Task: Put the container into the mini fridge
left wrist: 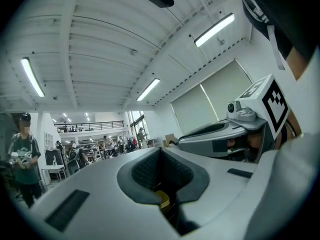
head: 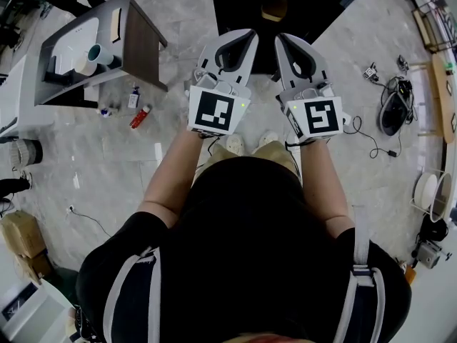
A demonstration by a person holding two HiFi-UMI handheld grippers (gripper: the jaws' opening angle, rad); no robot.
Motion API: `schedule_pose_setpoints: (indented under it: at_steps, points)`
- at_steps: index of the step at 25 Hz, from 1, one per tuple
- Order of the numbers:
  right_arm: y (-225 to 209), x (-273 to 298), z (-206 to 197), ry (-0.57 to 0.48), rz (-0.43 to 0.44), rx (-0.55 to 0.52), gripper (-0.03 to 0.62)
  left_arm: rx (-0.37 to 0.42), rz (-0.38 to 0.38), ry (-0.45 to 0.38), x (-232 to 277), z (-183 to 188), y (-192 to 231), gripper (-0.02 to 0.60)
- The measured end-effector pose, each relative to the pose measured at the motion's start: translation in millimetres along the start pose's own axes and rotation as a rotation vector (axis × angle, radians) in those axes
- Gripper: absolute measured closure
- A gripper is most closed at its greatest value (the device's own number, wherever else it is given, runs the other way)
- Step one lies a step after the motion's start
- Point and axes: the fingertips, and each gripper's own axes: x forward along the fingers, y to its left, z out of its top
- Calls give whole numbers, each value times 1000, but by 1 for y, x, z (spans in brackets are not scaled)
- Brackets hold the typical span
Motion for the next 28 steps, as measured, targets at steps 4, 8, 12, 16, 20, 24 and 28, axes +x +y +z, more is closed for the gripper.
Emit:
schedule_pose_setpoints:
  at_steps: [4, 8, 12, 16, 20, 24, 28]
  points:
    - [2, -3, -1, 2, 1, -1, 557, 25, -4, -23, -1, 2, -3, 558]
    - [3, -8, -6, 10, 2, -2, 557, 2, 8, -27, -5, 0, -5, 558]
    - [5, -9, -5, 4, 5, 2, 557, -10, 7, -22, -8, -3, -7, 558]
    - [9, -10, -5, 2, 6, 8, 557, -11, 4, -34, -11, 1, -7, 558]
    - [9, -11, -8, 4, 3, 1, 557, -7, 2, -44, -10, 4, -8, 558]
    - [11, -13, -6, 21, 0, -39, 557, 1, -2, -41, -9, 9, -11, 558]
    - [9, -14, -5, 17, -4, -30, 557, 12, -6, -47, -8, 12, -11, 558]
